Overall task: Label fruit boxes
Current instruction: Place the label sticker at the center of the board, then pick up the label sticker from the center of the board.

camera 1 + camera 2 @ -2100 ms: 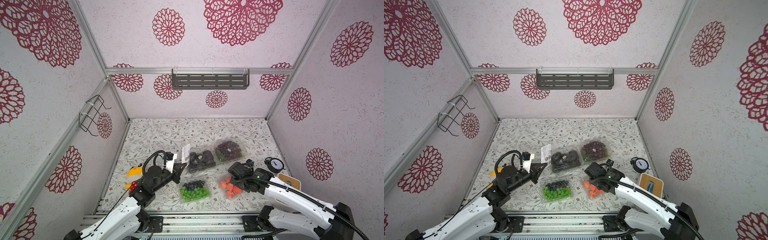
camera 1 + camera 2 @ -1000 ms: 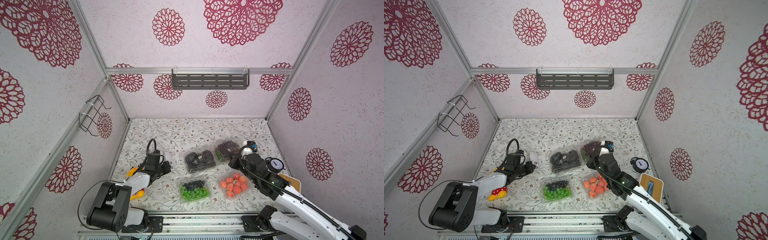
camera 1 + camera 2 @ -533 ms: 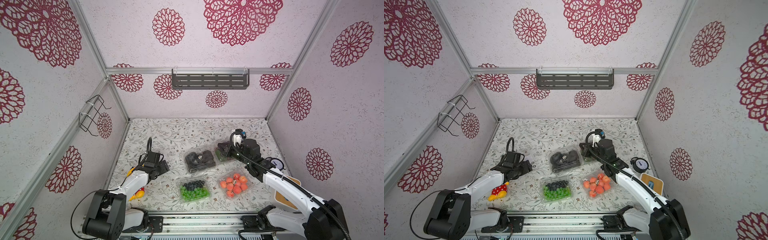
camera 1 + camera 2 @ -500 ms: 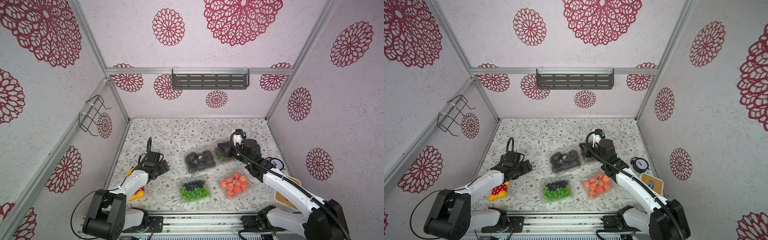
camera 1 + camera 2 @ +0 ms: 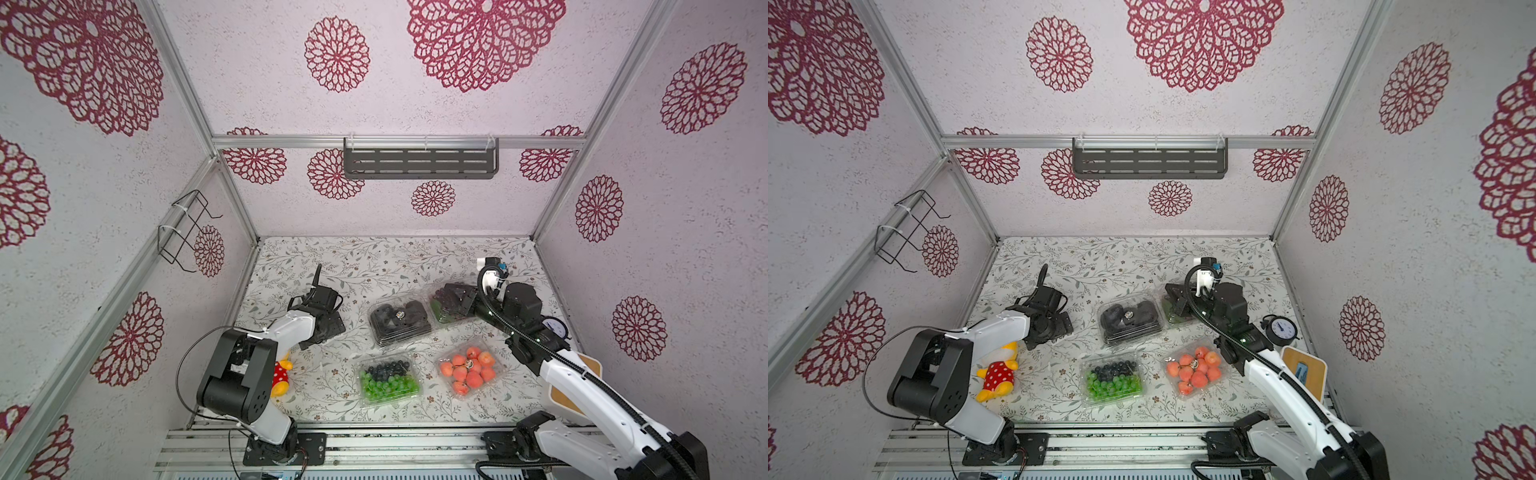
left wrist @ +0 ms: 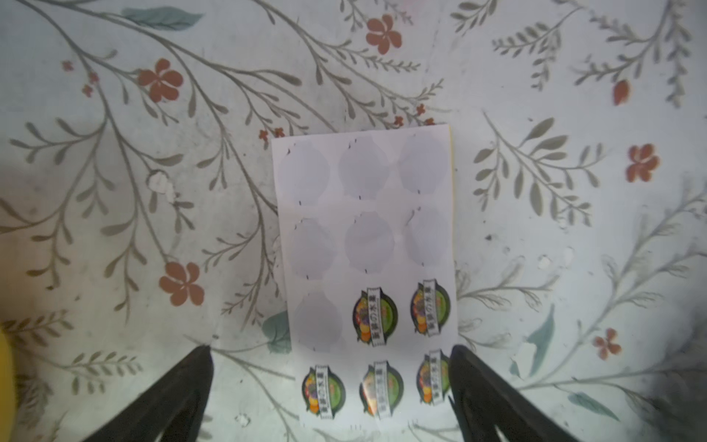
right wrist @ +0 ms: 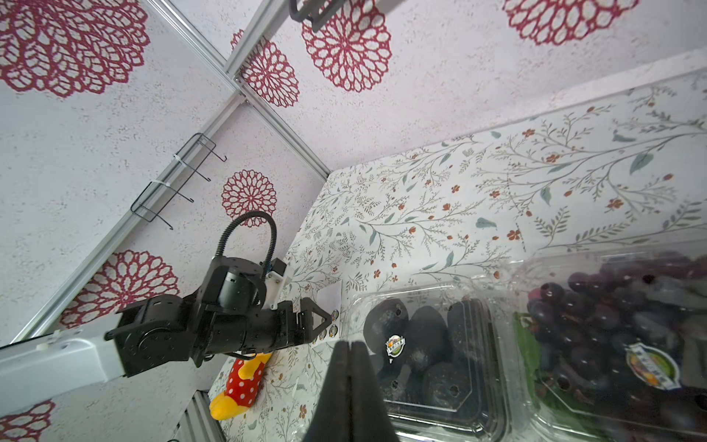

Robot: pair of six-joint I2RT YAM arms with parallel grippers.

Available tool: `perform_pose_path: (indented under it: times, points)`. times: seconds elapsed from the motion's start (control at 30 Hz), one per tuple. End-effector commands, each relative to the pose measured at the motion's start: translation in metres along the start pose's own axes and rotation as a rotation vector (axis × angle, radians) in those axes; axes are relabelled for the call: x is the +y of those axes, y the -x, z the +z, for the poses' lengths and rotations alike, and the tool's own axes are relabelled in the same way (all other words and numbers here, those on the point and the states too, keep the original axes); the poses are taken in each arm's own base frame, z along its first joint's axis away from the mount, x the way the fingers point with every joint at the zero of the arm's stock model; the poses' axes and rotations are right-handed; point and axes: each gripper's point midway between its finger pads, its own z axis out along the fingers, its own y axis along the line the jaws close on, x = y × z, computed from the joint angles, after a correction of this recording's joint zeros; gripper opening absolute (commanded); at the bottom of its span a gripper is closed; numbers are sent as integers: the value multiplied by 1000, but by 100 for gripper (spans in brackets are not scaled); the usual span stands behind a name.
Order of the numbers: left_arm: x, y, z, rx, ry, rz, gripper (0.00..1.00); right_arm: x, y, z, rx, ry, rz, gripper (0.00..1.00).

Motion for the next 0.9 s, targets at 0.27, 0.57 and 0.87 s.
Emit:
perform_pose_path:
  times: [0.27, 0.57, 0.87]
  points:
    - [-13, 8, 8, -18, 22, -7, 98, -5, 10, -13, -71, -36, -49, 1]
    - [-25, 4, 23, 24, -13, -9, 98, -3, 7, -12, -51, -19, -53, 1]
    - [-12, -20, 41, 77, 41, -3, 89, -1, 10, -20, -77, -22, -54, 1]
